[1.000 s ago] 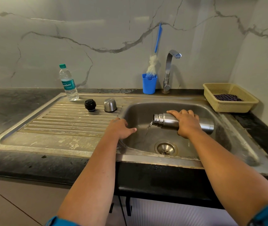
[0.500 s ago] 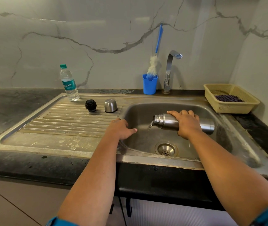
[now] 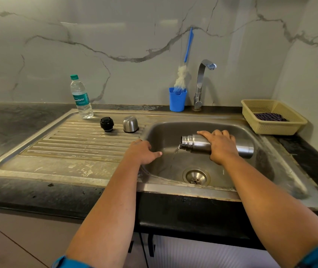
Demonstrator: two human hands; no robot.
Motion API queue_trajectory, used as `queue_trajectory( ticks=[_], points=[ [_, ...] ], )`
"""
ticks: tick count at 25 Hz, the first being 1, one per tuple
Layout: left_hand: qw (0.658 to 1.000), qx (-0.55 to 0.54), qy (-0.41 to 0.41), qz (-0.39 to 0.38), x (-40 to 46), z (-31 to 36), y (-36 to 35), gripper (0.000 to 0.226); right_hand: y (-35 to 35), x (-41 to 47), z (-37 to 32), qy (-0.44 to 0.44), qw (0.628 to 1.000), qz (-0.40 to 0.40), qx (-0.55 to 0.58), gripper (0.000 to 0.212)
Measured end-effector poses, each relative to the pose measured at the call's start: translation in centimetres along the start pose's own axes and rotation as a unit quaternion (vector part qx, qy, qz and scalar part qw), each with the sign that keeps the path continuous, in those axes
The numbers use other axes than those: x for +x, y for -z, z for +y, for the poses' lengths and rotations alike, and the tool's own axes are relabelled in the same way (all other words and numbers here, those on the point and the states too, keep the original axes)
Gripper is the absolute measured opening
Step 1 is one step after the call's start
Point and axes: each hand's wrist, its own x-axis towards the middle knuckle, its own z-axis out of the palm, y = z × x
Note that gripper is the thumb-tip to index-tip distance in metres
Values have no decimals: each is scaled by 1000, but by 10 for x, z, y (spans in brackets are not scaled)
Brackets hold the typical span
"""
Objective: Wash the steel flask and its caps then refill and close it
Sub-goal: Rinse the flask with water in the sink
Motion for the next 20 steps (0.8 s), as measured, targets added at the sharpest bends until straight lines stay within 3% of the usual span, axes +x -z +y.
queue_trajectory(
  ticks=[20],
  points=[
    [1000,3,2,3,3,-1,-1,59,0,0,-2,-1,1000,17,-15,93]
  ],
)
